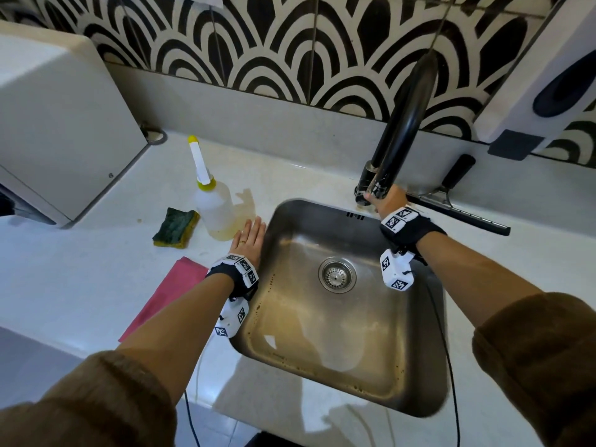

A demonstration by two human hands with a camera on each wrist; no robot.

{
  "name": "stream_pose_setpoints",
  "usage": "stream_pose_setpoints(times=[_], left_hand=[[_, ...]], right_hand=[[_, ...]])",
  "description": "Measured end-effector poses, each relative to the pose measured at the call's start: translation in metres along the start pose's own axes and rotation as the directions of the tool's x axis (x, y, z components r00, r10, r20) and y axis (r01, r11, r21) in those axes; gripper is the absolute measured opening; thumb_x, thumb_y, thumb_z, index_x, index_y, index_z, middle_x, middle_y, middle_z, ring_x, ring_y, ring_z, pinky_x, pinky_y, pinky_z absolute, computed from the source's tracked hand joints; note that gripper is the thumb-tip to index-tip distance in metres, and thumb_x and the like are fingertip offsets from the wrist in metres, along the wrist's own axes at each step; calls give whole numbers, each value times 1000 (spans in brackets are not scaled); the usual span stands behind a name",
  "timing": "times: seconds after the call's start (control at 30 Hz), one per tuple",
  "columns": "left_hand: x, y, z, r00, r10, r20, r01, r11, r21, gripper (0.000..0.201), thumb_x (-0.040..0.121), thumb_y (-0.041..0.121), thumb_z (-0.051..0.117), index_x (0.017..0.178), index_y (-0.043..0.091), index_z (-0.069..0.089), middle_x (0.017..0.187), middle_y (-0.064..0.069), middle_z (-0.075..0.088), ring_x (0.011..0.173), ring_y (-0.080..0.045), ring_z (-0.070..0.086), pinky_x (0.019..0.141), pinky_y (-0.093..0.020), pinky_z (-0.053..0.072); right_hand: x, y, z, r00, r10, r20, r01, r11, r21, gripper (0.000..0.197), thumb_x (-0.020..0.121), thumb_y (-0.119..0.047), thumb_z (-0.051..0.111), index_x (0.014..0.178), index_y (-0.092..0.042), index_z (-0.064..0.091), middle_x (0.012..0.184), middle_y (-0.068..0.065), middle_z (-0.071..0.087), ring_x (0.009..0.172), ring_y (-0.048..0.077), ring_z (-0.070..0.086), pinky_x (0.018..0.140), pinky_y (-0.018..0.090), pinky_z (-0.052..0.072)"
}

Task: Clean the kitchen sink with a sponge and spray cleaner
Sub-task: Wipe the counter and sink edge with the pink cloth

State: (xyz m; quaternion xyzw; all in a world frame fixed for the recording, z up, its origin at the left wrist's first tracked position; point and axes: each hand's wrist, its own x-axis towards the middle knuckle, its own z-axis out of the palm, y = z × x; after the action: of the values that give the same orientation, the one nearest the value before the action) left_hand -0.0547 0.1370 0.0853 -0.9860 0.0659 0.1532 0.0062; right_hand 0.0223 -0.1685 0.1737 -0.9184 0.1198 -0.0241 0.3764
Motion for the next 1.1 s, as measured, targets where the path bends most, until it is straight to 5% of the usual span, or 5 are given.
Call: stream_pose_setpoints(times=[0.13, 0.27, 0.63, 0.93, 1.1], left_hand=[[-5, 1, -9, 1000, 19, 17, -18, 999, -52, 77, 95, 10, 44, 150, 10, -9, 158, -5, -16, 147, -25, -11, 120, -40, 5], [-25, 1, -8, 999, 17, -47, -25, 987, -156, 74, 92, 11, 49, 151, 12, 5, 160, -2, -1, 148, -24, 2, 120, -40, 13], [-112, -64, -9, 931, -120, -345, 17, 958, -287, 30, 94, 15, 45, 122, 16, 57, 132, -2, 51, 125, -23, 43, 103, -38, 33], [-163, -169, 11, 904, -235, -356, 119, 940, -318, 37, 92, 12, 47, 129, 13, 51, 140, -3, 47, 127, -27, 44, 101, -41, 36], [-177, -199, 21, 963, -110, -246, 50, 970, -239, 47, 97, 18, 39, 144, 13, 35, 153, -1, 30, 139, -22, 33, 112, -40, 31]], right_hand=[[-30, 2, 8, 998, 8, 66, -7, 1000, -10, 16, 86, -27, 65, 83, -31, 50, 80, -3, 61, 90, 25, 59, 97, 46, 44], [-59, 3, 26, 987, -40, 156, 43, 999, -15, 33, 87, -27, 63, 117, -17, 54, 86, -1, 61, 92, 30, 64, 90, 48, 50], [-151, -57, 91, 880, -201, 431, 245, 968, -50, 23, 84, -13, 63, 106, -7, 64, 94, 14, 67, 84, 24, 60, 85, 34, 49], [-222, -126, 162, 752, -240, 614, 371, 924, -92, 41, 86, -17, 64, 122, 0, 53, 125, 19, 53, 114, 31, 52, 95, 32, 40], [-254, -157, 204, 779, -212, 590, 372, 914, -163, 51, 81, -23, 66, 124, -1, 49, 127, 19, 44, 117, 33, 49, 100, 38, 41]])
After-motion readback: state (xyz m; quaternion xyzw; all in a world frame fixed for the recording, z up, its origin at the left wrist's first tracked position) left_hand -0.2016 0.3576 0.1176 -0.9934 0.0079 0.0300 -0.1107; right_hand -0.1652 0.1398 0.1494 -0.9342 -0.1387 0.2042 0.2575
